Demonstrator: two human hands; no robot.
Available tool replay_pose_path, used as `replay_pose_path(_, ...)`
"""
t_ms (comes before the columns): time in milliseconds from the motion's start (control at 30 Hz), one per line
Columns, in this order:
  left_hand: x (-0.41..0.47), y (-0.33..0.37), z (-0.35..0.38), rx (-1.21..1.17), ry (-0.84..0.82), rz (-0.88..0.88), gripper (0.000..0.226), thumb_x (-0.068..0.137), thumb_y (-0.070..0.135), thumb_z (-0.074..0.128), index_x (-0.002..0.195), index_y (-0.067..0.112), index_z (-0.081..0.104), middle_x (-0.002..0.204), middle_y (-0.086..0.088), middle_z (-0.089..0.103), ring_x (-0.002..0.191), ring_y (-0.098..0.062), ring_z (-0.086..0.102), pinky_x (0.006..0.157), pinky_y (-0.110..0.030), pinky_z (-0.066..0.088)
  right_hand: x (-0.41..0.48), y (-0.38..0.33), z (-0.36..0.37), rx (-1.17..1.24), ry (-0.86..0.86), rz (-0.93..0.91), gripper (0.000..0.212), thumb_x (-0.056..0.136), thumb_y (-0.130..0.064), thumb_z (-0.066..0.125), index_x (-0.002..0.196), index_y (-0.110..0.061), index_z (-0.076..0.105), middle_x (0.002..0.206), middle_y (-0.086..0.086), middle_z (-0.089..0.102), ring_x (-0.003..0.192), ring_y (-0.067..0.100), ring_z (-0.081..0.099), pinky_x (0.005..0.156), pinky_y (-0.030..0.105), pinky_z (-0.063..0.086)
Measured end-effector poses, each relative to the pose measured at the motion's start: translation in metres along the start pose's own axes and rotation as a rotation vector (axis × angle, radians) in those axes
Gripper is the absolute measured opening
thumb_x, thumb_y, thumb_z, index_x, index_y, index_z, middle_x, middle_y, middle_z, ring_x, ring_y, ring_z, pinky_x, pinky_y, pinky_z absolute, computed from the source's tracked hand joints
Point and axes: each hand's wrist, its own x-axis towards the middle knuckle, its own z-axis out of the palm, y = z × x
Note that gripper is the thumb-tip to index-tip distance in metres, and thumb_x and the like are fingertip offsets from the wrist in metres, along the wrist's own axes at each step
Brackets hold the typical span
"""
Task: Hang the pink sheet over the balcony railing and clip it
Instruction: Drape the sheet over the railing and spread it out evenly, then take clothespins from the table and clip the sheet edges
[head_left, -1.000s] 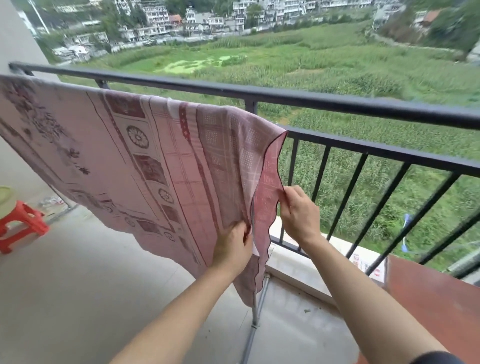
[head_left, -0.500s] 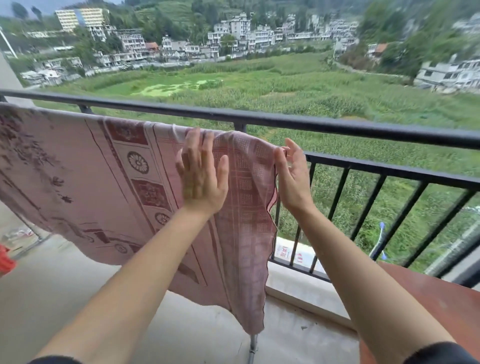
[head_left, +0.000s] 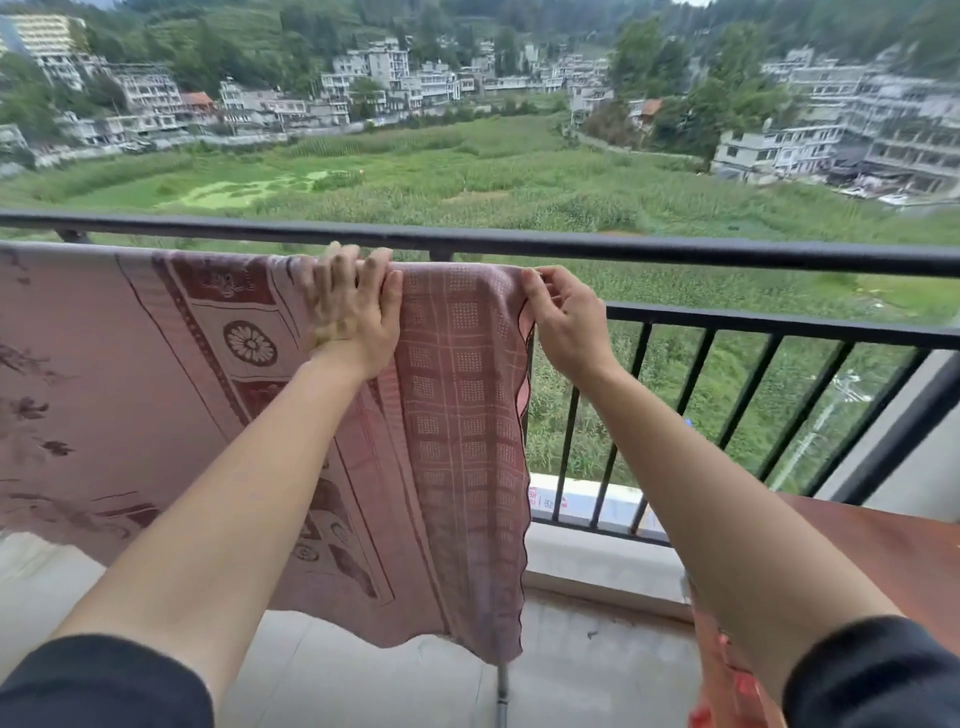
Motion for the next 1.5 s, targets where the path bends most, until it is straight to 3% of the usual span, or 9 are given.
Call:
replay_pose_path(100,-0.022,0.027,0.009,-0.081,0.087,0.051,0.056,0.101,0.048,0.028,0.148,0.017,0.034,0.155,-0.018,0.025,0.145,-0.034,0.018,0.119,-0.054,-0.001,-0.020,0.015,-0.019,-0.043,0.079,0.020,0.028,0.104,-0.038,0.045,0.106,-0.017,0.064,0.082,-0.004,0.067,0.066,0.008,0.061,0.059,0.029,0.050)
replay_pose_path(267,-0.089,0.115,0.050,-0.310,0.165,0.417,0.057,0.098,0.041,0.043,0.144,0.009,0.044,0.155,-0.021,0.028,0.145,-0.036,0.024,0.115,-0.061,0.016,-0.080,0.094,-0.068,-0.324,0.140,0.180,0.032,0.103,-0.039,0.043,0.115,-0.017,0.063,0.096,-0.004,0.065,0.082,0.012,0.062,0.075,0.040,0.058)
replay_pose_path(367,-0.135,0.172,0.092,-0.392,-0.014,0.583,0.056,0.096,0.042,0.045,0.143,0.011,0.047,0.154,-0.020,0.031,0.145,-0.036,0.026,0.114,-0.061,0.019,-0.143,0.150,-0.105,-0.489,0.136,0.351,0.032,0.101,-0.039,0.045,0.119,-0.019,0.063,0.110,0.001,0.066,0.097,0.018,0.063,0.085,0.042,0.054)
replay_pose_path(500,-0.210,0.246,0.143,-0.350,-0.430,0.694,0.057,0.095,0.045,0.041,0.142,0.013,0.047,0.154,-0.019,0.032,0.143,-0.037,0.028,0.113,-0.061,0.020,-0.260,0.198,-0.165,-0.727,0.095,0.610,0.033,0.098,-0.034,0.051,0.128,-0.021,0.057,0.125,0.004,0.057,0.117,0.023,0.055,0.096,0.036,0.043)
replay_pose_path(633,-0.278,0.308,0.162,-0.245,-0.806,0.701,0.065,0.098,0.054,0.019,0.154,0.021,0.019,0.163,-0.012,0.004,0.150,-0.031,-0.001,0.119,-0.056,0.003,-0.378,0.213,-0.222,-0.839,0.052,0.952,0.046,0.098,-0.035,0.049,0.142,-0.021,0.045,0.142,0.005,0.045,0.132,0.026,0.044,0.105,0.038,0.037)
replay_pose_path(867,-0.354,0.417,0.166,-0.323,-1.039,0.864,0.064,0.100,0.053,0.027,0.155,0.025,0.012,0.164,-0.007,0.000,0.150,-0.026,-0.003,0.121,-0.048,0.004,-0.501,0.241,-0.299,-0.799,0.123,1.346,0.060,0.098,-0.034,0.050,0.152,-0.018,0.030,0.152,0.008,0.033,0.140,0.028,0.032,0.110,0.038,0.033)
replay_pose_path(1100,-0.419,0.480,0.209,-0.316,-1.257,0.805,0.061,0.102,0.043,0.029,0.156,0.021,0.008,0.164,-0.005,-0.005,0.150,-0.023,-0.006,0.121,-0.041,0.002,-0.513,0.333,-0.313,-0.676,0.062,1.317,0.066,0.096,-0.031,0.054,0.153,-0.014,0.026,0.154,0.011,0.033,0.140,0.030,0.034,0.114,0.042,0.032)
replay_pose_path(1333,-0.450,0.498,0.269,-0.123,-1.484,0.807,0.069,0.098,0.028,0.038,0.156,0.019,0.002,0.163,0.000,-0.014,0.150,-0.018,-0.013,0.120,-0.045,0.011,-0.462,0.431,-0.319,-0.701,0.047,1.097,0.069,0.095,-0.032,0.058,0.154,-0.011,0.027,0.158,0.008,0.030,0.146,0.028,0.023,0.118,0.044,0.025)
replay_pose_path(1500,-0.442,0.488,0.276,-0.058,-1.548,0.869,0.072,0.096,0.027,0.040,0.156,0.022,0.002,0.163,0.005,-0.010,0.150,-0.019,-0.011,0.121,-0.043,0.008,-0.440,0.460,-0.324,-0.839,-0.100,1.041,0.051,0.095,-0.037,0.060,0.141,-0.017,0.050,0.129,0.007,0.059,0.122,0.031,0.050,0.099,0.042,0.037)
